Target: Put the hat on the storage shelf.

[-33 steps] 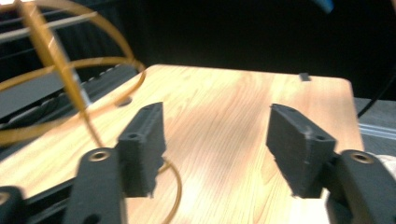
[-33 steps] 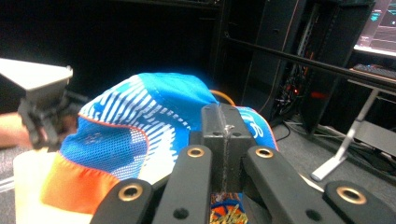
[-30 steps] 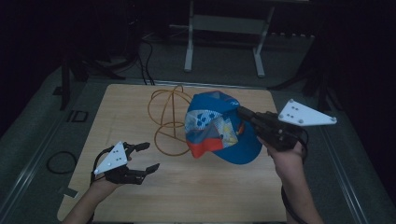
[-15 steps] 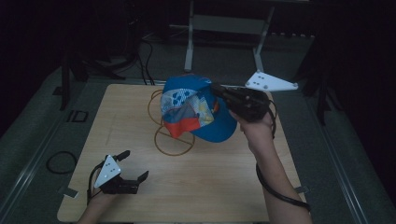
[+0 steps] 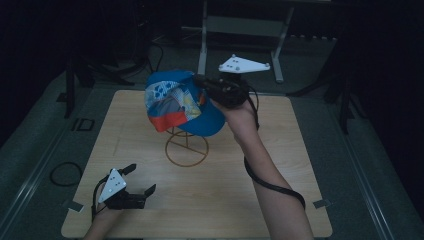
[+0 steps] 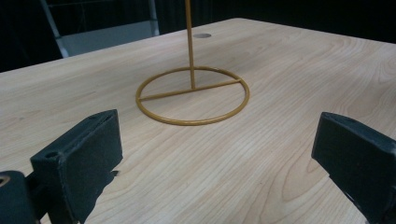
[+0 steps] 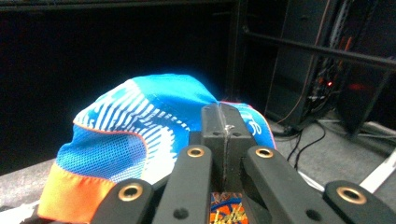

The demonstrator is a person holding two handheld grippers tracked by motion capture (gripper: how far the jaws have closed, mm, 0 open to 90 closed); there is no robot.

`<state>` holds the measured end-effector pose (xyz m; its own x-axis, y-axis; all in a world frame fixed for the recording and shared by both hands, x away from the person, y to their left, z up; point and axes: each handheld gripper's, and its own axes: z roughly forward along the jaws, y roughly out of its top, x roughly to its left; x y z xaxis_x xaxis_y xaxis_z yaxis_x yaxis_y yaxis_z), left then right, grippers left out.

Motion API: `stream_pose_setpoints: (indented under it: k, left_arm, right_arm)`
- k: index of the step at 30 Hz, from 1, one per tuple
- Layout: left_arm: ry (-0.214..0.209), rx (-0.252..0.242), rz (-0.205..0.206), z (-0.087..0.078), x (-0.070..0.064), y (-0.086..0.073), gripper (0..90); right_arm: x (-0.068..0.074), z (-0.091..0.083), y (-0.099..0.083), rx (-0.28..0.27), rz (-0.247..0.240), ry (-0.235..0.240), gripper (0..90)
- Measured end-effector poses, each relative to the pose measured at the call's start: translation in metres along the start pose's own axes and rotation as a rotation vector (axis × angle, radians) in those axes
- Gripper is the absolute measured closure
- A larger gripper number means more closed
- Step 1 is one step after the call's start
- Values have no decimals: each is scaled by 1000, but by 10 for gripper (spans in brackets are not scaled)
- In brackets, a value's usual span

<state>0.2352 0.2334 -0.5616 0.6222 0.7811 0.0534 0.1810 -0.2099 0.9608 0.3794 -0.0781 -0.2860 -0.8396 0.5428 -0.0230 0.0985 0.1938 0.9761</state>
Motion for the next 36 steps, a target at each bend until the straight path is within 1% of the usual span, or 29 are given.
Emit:
stream_pose_setpoints:
  k: [1, 2, 3, 4, 5, 6, 8, 9, 10, 11, 12, 14, 15, 16, 21, 28, 36]
  left_arm:
    - [-1, 1, -1, 1, -1, -1, 23]
    - [-1, 7, 0, 1, -1, -1, 23]
    - [-4, 7, -4, 1, 0, -1, 23]
    - [-9, 1, -16, 1, 0, -2, 23]
    - [-7, 7, -16, 1, 1, -3, 23]
    - [-6, 7, -17, 0, 2, -3, 23]
    - [-8, 1, -34, -1, 3, -4, 23]
    - [-7, 2, -40, -1, 4, -5, 23]
    - [-6, 1, -45, -2, 5, -5, 23]
    - [-8, -1, -50, -2, 6, -6, 23]
    - [-9, 2, -52, -2, 6, -6, 23]
    - [-13, 1, -56, -2, 7, -6, 23]
    - [-14, 3, -56, -2, 7, -7, 23]
    - [-17, 4, -57, -2, 7, -7, 23]
    - [-23, 7, -57, 0, 6, -7, 23]
    - [-26, 12, -59, 1, 5, -7, 23]
    - [-30, 18, -53, 3, 4, -8, 23]
  right_arm:
    - [0, 6, -1, 9, 4, -1, 900]
    - [0, 6, -1, 9, 4, -1, 900]
    - [0, 16, -3, 26, 5, 3, 900]
    - [0, 16, -3, 26, 5, 3, 900]
    - [0, 27, -7, 50, 12, 4, 900]
    - [0, 27, -7, 50, 12, 4, 900]
    - [0, 39, -14, 80, 20, 10, 900]
    - [1, 42, -17, 91, 15, 7, 900]
    - [1, 42, -17, 91, 15, 7, 900]
    - [1, 47, -21, 113, 9, -1, 900]
    - [1, 47, -21, 113, 9, -1, 900]
    - [1, 50, -26, 134, 10, -5, 900]
    - [0, 50, -29, 140, 14, -4, 900]
    - [-2, 51, -33, 158, 15, -5, 900]
    - [-5, 47, -41, 159, 39, 6, 900]
    - [-3, 36, -56, 166, 35, 16, 900]
    - [-2, 30, -74, 179, 43, 19, 900]
